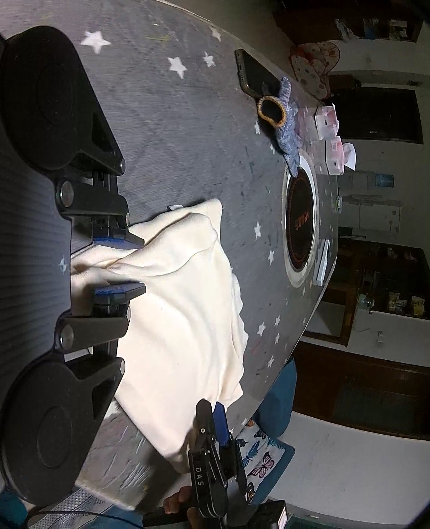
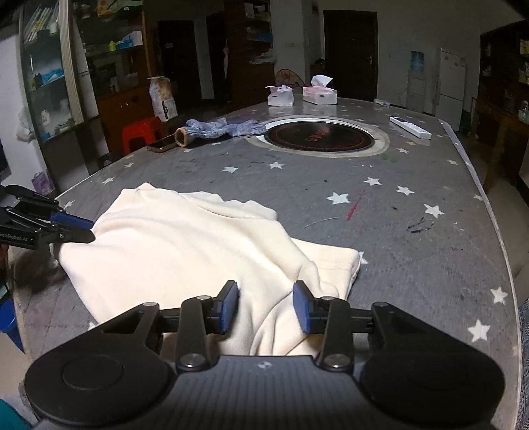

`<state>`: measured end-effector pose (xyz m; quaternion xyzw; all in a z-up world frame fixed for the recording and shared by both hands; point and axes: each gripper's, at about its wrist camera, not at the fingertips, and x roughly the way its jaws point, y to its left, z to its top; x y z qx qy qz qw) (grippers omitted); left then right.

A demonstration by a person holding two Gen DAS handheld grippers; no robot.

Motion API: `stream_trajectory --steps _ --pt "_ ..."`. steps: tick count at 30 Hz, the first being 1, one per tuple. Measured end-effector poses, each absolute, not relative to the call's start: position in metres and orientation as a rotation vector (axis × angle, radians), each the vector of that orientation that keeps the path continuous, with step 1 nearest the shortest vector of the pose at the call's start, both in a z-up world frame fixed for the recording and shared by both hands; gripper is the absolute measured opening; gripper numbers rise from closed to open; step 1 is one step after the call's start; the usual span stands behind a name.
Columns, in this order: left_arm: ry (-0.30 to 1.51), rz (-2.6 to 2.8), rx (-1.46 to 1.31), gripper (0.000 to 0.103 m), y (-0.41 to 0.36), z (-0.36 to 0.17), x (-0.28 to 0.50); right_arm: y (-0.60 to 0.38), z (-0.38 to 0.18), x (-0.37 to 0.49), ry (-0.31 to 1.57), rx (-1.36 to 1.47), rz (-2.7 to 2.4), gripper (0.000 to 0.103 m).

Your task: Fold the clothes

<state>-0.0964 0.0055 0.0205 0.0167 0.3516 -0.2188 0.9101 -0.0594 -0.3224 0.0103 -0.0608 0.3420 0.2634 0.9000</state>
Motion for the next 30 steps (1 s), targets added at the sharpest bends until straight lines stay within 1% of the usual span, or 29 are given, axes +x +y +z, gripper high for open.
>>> stream_trajectory --steps 2,3,5,7,8,9,13,14,15,16,17,18,20,24,30 --pt "0.73 -0.446 0.028 0.025 0.005 0.022 -0.096 -0.319 0.011 -0.063 0.707 -0.121 0.539 0.048" --pt "0.735 -0.439 0.032 0.025 0.004 0.023 -0.094 -0.317 0.012 -0.064 0.707 -0.116 0.535 0.054" --pt "0.745 -0.423 0.043 0.026 -0.001 0.024 -0.091 -0.313 0.012 -0.065 0.708 -0.105 0.528 0.062" --pt "0.735 -0.383 0.103 0.033 -0.01 0.026 -0.093 -0.309 0.011 -0.068 0.688 -0.115 0.516 0.062" --pt "0.726 -0.364 0.126 0.034 -0.014 0.026 -0.096 -0.307 0.01 -0.069 0.681 -0.124 0.514 0.065" --pt "0.715 -0.345 0.147 0.035 -0.017 0.026 -0.099 -0.305 0.009 -0.07 0.669 -0.13 0.508 0.07" --pt "0.691 -0.31 0.188 0.036 -0.024 0.027 -0.104 -0.305 0.005 -0.071 0.651 -0.094 0.499 0.081" --pt "0.692 -0.311 0.187 0.038 -0.023 0.028 -0.103 -0.306 0.004 -0.071 0.647 -0.085 0.496 0.087" --pt "0.692 -0.311 0.187 0.041 -0.022 0.028 -0.102 -0.306 0.003 -0.071 0.644 -0.085 0.496 0.089" --pt "0.692 -0.312 0.183 0.043 -0.02 0.03 -0.1 -0.304 0.002 -0.07 0.645 -0.09 0.497 0.09" --pt "0.692 -0.313 0.177 0.043 -0.019 0.031 -0.099 -0.303 0.001 -0.069 0.647 -0.095 0.497 0.094" --pt "0.693 -0.315 0.171 0.044 -0.017 0.032 -0.098 -0.302 0.001 -0.069 0.649 -0.095 0.502 0.101" --pt "0.688 -0.318 0.161 0.044 -0.016 0.033 -0.097 -0.301 0.0 -0.068 0.66 -0.102 0.504 0.103" --pt "0.669 -0.339 0.159 0.045 -0.021 0.037 -0.099 -0.299 -0.001 -0.068 0.666 -0.111 0.501 0.103" --pt "0.646 -0.399 0.134 0.049 -0.033 0.043 -0.098 -0.296 -0.002 -0.069 0.668 -0.127 0.496 0.103"
